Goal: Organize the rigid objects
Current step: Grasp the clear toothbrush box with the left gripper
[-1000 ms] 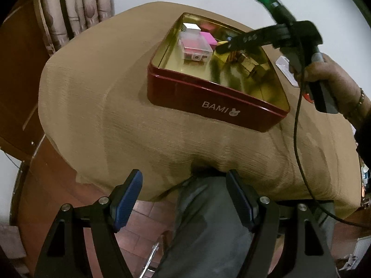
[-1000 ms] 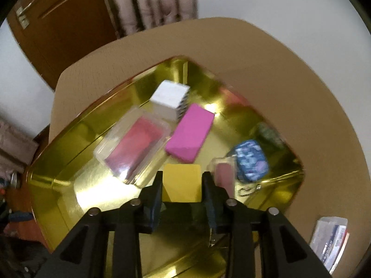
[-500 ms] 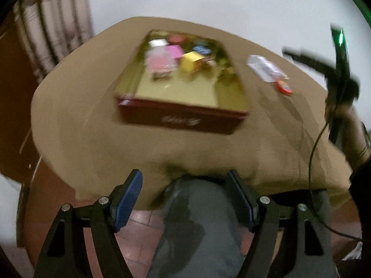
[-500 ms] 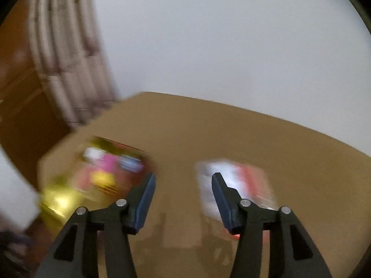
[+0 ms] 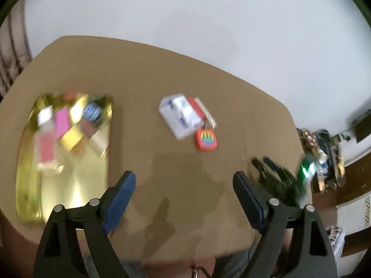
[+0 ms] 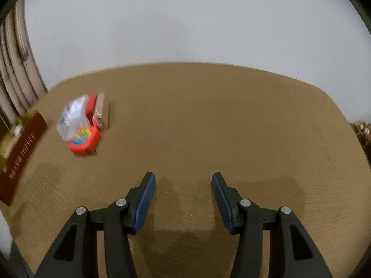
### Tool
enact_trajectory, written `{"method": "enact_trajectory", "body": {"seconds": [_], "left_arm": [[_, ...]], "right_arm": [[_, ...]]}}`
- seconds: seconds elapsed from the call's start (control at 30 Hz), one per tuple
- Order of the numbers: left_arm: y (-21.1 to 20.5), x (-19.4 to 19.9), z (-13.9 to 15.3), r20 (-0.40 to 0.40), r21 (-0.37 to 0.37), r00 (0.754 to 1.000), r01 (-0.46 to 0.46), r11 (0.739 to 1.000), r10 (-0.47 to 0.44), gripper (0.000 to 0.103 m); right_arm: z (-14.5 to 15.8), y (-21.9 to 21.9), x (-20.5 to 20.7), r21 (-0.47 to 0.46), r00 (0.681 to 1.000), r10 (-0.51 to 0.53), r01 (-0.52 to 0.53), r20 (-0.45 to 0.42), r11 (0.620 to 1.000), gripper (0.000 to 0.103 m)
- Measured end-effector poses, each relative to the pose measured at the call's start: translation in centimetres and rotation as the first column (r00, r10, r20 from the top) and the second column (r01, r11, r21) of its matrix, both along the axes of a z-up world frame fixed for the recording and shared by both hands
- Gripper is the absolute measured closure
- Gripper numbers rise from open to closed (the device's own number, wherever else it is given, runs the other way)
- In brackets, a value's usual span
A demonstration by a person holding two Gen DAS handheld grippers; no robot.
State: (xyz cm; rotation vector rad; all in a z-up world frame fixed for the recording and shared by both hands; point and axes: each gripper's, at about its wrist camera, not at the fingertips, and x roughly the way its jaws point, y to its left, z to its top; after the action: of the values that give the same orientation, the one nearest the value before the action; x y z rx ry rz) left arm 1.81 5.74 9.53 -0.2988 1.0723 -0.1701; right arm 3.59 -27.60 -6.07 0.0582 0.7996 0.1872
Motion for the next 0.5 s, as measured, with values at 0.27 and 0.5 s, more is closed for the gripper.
{"method": "enact_trajectory", "body": {"seconds": [0.27, 0.5], "left_arm": [[-4.6, 11.3, -5.8, -0.181, 0.024, 0.983, -0.002, 1.0, 0.006, 0.022], [-5.5, 14.2, -9.0, -0.249, 0.087, 0.967, -0.022, 0.996, 0.043, 0.022]], "right_arm": [[0.4, -1.7, -2.0, 0.079, 0.999, 0.047, -0.049, 0.022, 0.996, 0.05], [0.7, -2.4, -1.8, 0.175, 0.999, 0.033, -0.038, 0.033, 0.984, 0.049]]}}
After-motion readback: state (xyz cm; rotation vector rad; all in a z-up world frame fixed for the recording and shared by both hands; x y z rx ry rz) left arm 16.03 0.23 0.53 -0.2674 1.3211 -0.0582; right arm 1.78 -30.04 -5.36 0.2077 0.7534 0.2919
